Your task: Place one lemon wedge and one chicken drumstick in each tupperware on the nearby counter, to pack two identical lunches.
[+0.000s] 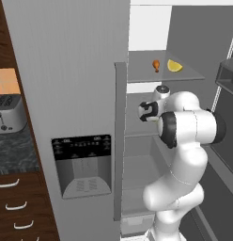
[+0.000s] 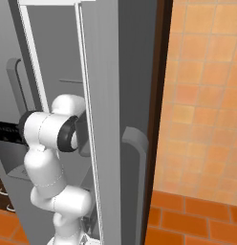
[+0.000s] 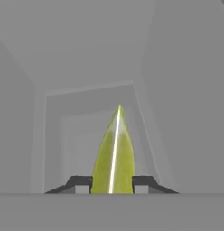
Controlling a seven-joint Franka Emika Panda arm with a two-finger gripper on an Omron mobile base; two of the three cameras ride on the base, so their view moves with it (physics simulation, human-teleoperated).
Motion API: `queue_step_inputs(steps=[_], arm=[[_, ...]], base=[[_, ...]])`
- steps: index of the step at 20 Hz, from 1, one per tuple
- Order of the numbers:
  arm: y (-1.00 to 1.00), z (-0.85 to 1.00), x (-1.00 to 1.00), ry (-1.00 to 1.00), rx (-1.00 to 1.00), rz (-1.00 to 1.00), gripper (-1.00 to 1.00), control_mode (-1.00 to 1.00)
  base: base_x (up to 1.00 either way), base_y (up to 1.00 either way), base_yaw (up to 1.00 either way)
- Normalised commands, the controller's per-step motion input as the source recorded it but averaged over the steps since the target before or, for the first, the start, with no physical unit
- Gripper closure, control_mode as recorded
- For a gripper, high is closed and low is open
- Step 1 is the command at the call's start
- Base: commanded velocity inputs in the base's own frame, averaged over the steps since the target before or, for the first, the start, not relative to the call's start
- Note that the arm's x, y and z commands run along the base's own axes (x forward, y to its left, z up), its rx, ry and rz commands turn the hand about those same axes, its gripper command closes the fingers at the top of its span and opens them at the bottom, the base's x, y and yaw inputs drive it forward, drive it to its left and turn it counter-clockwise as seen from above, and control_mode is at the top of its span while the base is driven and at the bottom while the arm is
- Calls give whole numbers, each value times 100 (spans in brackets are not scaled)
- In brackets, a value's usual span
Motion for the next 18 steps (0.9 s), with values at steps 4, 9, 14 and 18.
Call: queue_step_inputs(steps=[4, 9, 14, 18], arm=[[2, 0, -44, 0, 0, 0, 100, -100], [27, 3, -87, 0, 0, -1, 100, -100], [21, 42, -99, 0, 2, -3, 100, -100], [18, 89, -83, 0, -1, 0, 100, -100]], base=[[0, 0, 0], [0, 0, 0], [0, 0, 0], [0, 0, 0]])
